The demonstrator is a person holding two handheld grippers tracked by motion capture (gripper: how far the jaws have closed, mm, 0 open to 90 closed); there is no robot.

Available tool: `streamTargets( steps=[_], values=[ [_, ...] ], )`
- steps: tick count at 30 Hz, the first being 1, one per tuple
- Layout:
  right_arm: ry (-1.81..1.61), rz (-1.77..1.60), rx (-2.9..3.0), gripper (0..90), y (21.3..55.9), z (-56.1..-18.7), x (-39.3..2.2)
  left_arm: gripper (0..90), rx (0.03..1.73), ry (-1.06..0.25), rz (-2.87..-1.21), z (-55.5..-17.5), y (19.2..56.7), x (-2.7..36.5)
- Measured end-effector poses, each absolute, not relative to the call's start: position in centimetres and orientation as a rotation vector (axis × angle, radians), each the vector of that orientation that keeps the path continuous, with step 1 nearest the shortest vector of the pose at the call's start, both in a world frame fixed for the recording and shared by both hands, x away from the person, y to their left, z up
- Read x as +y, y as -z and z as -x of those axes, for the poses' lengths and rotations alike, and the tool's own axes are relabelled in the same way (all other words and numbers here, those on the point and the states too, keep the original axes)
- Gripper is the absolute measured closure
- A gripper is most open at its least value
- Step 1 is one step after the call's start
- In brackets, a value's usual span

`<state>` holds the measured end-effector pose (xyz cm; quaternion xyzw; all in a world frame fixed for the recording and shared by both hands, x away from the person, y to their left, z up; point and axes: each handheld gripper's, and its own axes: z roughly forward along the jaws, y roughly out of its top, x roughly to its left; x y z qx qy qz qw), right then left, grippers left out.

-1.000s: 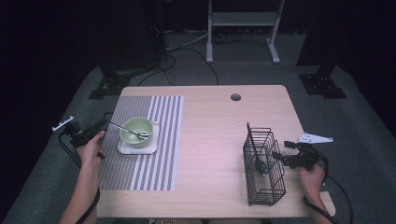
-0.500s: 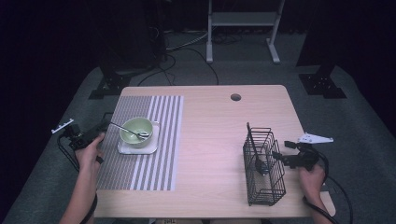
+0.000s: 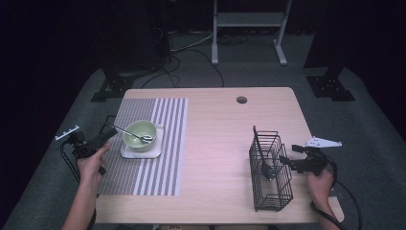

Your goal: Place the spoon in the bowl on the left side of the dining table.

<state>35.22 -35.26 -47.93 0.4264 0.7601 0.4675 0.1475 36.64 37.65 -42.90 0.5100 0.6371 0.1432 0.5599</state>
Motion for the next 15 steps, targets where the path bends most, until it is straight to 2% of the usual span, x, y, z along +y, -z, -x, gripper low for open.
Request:
streamTargets(
  steps=[3,15],
  values=[
    [-1.35,-1.226,2.185,13.3,47.9,-35.2,-35.3,20.1,1.504,-0.342,-1.213,-36.6,42.9,37.3],
    [-1.35,-1.227,2.184,13.3,47.9,-35.2,-35.3,17.0,1.503,-0.372,-1.291,-35.5,43.2,36.8]
  ],
)
